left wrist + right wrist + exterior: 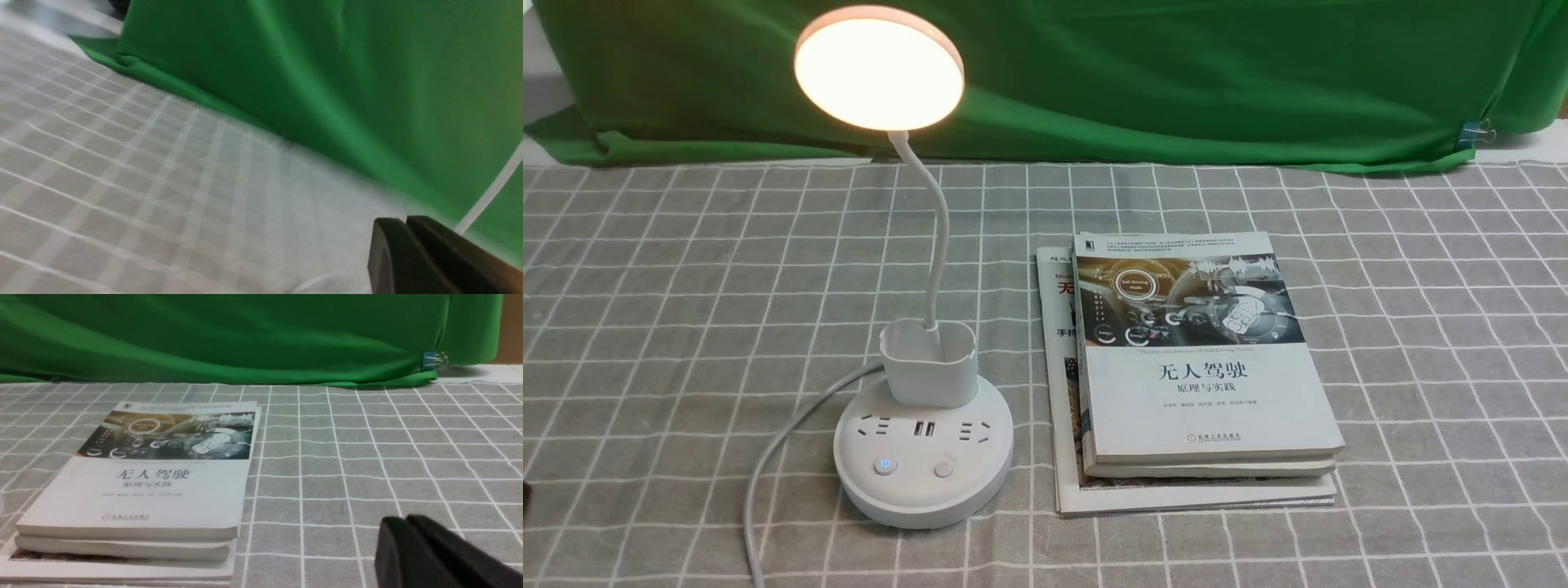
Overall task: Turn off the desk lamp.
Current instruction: Use the left arm to press the button switch on the lamp holder
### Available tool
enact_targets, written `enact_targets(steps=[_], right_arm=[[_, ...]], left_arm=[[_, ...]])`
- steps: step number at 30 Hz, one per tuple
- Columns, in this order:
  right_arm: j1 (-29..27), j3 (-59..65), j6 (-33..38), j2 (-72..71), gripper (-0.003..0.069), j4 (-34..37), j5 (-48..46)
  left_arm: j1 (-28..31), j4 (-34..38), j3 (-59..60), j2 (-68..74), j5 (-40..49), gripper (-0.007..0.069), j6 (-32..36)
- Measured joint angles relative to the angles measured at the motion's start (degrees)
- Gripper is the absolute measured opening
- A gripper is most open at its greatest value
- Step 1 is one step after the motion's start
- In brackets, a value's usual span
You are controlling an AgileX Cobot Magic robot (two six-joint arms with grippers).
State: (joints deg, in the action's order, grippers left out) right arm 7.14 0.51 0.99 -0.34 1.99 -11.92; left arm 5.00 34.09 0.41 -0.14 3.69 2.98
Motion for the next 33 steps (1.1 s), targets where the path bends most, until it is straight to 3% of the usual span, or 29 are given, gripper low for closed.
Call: enact_targets(steps=[2,6,10,13,16,21,26,29,33], right_arm=[[0.0,0.0,0.0,0.0,0.0036,0.0,0.0],[0.0,0.0,0.0,0.0,0.0036,0.0,0.0],[0.0,0.0,0.0,0.0,0.0036,0.0,0.0],[0.0,0.0,0.0,0.0,0.0036,0.0,0.0],[0.0,0.0,0.0,0.0,0.0036,0.0,0.0],[0.0,0.0,0.0,0.0,0.0036,0.0,0.0],[0.0,0.0,0.0,0.0,0.0036,0.0,0.0],[0.0,0.0,0.0,0.0,0.0036,0.0,0.0],[0.0,0.0,0.0,0.0,0.0036,0.0,0.0]], left_arm=[[0.0,4.4,0.0,0.0,-2.6,0.0019,-1.0],[0.0,5.4,0.0,0.0,-6.8,0.0019,-1.5],[-0.1,3.1,-3.8,1.0,-1.5,0.0019,-1.7],[-0.2,-4.6,-13.3,7.1,10.1,0.0019,-1.7],[-0.2,-12.3,-26.1,19.9,27.5,0.0019,-1.1],[-1.4,-15.0,-36.9,36.3,43.1,0.0019,3.9],[-12.6,-18.6,-42.5,53.6,45.5,0.0019,6.2],[-21.7,-24.8,-45.2,64.1,45.4,0.0019,2.6],[-31.0,-26.3,-50.0,75.4,45.9,0.0019,0.4]])
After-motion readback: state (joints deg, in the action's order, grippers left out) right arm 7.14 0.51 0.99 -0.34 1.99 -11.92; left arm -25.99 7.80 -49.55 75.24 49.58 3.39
